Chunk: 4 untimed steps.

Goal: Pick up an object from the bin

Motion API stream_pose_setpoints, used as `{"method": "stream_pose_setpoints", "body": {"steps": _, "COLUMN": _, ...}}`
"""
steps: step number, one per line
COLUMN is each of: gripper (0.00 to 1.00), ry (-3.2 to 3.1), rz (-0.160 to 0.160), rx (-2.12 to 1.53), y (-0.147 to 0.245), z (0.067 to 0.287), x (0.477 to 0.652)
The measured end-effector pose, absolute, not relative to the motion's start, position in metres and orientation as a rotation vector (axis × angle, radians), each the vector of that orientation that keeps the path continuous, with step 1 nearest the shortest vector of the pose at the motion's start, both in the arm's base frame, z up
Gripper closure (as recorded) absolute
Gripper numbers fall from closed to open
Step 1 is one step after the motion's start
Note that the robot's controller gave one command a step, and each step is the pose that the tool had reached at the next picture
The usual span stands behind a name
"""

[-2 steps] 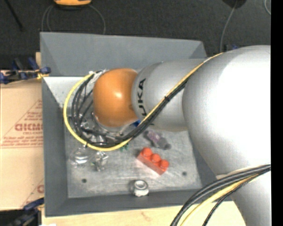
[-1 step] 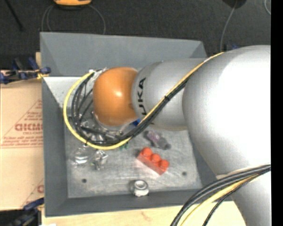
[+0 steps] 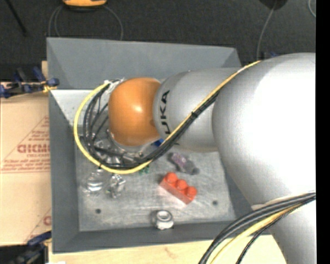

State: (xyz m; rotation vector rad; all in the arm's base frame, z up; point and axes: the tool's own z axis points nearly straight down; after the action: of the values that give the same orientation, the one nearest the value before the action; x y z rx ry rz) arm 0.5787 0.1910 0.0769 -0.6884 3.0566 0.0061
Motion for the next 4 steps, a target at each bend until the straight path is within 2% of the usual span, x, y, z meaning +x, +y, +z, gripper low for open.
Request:
{"method": "stream_pose_setpoints", "body": {"steps": 1, "gripper": 0.00, "ry": 3.057, "rz": 0.007, "rx": -0.678, "y": 0.191, "z": 0.078, "x": 0.580}}
{"method": "stream_pose_setpoints", "body": {"steps": 2, "gripper": 1.00, "ry": 3.056, "rz": 0.007, "rx": -0.674, "y": 0.191, "z": 0.079, "x": 0.581}}
{"method": "stream_pose_setpoints", "body": {"steps": 3, "gripper": 1.00, "ry": 3.063, "rz": 0.001, "rx": -0.668, "y": 0.191, "z": 0.131, "x": 0.583}}
{"method": "stream_pose_setpoints", "body": {"steps": 4, "gripper": 1.00, "ry": 3.068, "rz": 0.003, "rx": -0.662, "y": 0.191, "z": 0.136, "x": 0.583}}
